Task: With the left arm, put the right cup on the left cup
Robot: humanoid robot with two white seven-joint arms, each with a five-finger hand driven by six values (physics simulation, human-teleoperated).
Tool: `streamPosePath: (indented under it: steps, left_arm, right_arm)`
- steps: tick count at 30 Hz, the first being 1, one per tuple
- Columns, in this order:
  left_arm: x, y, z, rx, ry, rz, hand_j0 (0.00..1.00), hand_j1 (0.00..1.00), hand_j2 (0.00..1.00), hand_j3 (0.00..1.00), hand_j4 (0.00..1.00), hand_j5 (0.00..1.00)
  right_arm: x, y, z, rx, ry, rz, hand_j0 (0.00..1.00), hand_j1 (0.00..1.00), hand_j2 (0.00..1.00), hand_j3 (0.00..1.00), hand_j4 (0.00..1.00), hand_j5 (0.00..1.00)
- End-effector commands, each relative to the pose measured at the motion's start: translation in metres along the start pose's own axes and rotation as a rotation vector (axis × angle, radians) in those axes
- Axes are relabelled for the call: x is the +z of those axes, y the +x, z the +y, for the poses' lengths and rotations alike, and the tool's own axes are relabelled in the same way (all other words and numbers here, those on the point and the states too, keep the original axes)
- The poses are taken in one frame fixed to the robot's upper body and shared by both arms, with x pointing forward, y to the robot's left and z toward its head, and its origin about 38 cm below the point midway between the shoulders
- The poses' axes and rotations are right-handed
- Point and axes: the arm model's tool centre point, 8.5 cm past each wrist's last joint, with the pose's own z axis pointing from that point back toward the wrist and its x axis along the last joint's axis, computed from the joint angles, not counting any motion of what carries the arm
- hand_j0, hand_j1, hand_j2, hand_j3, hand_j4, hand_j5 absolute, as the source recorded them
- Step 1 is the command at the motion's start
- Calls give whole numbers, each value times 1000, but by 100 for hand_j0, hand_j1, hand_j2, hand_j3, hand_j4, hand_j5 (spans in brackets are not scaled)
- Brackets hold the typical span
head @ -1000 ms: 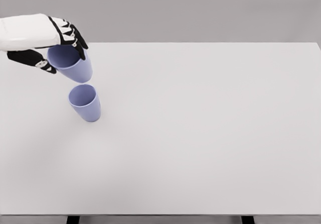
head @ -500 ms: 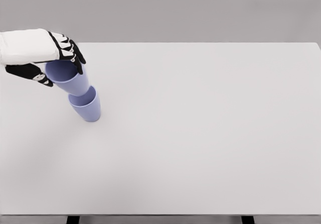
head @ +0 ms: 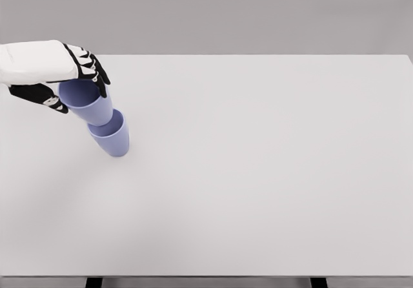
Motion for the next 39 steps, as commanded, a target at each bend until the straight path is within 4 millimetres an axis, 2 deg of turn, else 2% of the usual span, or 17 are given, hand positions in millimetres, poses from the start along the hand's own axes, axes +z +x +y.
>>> streamPosePath:
  steps: [1, 10, 39]
  left_arm:
    - [0, 0, 1, 4, 3, -1, 53, 53, 53, 53, 53, 53]
    - [2, 7, 3, 7, 16, -27, 53, 53, 53, 53, 53, 53]
    - [-2, 2, 1, 21, 20, -16, 53, 53, 53, 53, 53, 53]
  right_arm:
    - [0, 0, 0, 2, 1, 0, 100, 100, 100, 100, 100, 100]
    - [0, 0, 0, 2, 1, 0, 100, 100, 100, 100, 100, 100]
    - [0, 0, 0, 3, 1, -1, 100, 100, 100, 100, 100, 100]
